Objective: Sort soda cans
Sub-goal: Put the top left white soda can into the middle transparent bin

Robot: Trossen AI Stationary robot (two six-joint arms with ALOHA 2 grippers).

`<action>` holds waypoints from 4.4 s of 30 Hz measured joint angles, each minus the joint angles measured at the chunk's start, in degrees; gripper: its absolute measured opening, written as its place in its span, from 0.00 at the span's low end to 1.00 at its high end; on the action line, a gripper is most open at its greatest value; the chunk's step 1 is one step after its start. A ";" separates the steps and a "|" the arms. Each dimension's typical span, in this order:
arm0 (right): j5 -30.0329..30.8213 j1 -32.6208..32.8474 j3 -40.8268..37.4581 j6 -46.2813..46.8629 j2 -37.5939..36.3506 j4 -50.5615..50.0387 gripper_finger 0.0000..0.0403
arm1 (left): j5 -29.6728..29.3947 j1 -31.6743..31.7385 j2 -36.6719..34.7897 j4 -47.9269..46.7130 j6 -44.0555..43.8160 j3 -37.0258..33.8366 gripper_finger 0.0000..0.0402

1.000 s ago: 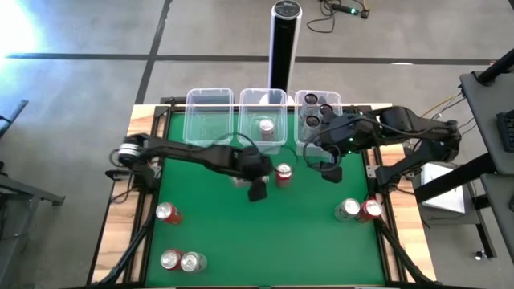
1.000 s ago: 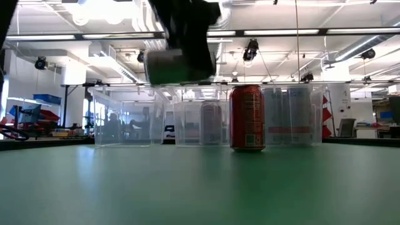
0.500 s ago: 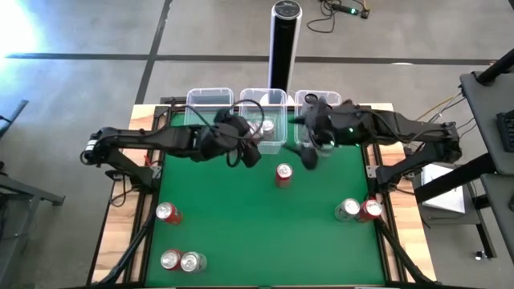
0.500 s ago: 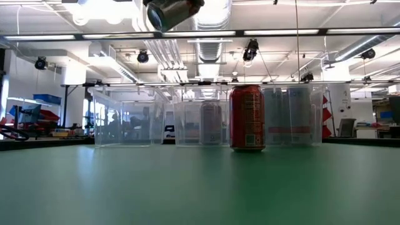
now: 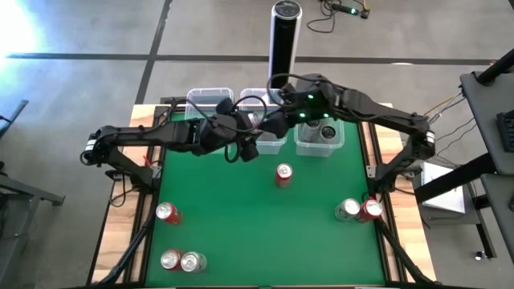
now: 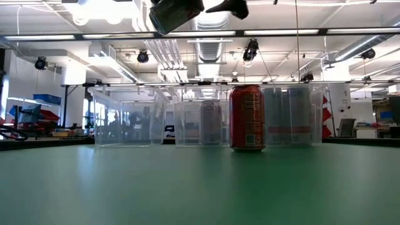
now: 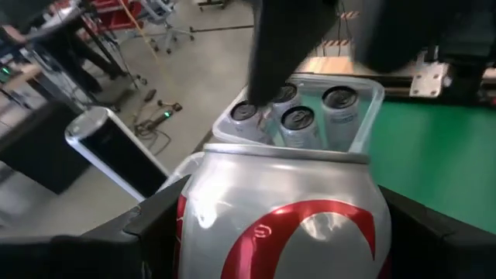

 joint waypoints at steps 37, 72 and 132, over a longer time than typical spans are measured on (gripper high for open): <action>-6.56 -4.18 15.82 -4.35 12.07 -6.54 0.73 | 3.32 4.18 -7.09 -9.25 10.42 0.20 0.92; 12.57 -16.65 29.32 -19.74 31.83 -28.88 0.73 | -3.58 4.78 -22.32 -34.11 -4.91 -0.13 0.92; 16.68 -16.73 7.78 -30.65 32.09 -11.18 0.85 | -3.58 5.09 -24.37 -27.32 -3.49 -0.13 0.92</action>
